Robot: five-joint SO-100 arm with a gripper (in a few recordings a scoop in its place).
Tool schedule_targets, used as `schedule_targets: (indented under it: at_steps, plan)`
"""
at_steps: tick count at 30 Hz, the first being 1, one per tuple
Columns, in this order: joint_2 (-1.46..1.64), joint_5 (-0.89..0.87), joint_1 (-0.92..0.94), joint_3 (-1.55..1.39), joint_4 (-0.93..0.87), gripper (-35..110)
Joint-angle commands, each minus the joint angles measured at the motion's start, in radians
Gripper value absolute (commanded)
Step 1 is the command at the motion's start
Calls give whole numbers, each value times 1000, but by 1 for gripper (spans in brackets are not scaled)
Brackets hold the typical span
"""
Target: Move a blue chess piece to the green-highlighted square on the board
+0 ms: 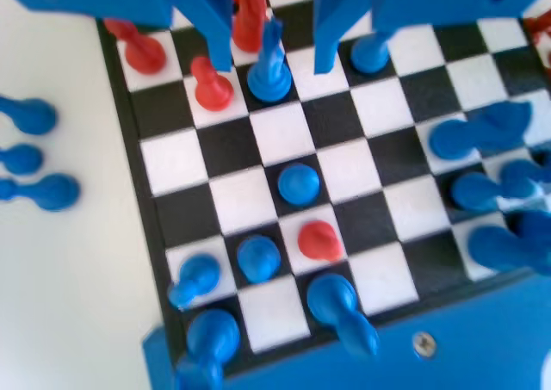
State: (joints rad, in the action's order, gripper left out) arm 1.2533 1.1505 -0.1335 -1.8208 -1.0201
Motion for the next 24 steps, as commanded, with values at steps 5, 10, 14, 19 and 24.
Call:
schedule_targets:
  at_steps: [5, 10, 14, 19, 24]
  plan:
    - [80, 35, 9, -3, 32, 14]
    - [64, 38, 9, 12, 38, 14]
    - [55, 41, 9, 15, 46, 14]
    - [31, 44, 8, 28, 51, 14]
    - [5, 48, 6, 38, 60, 14]
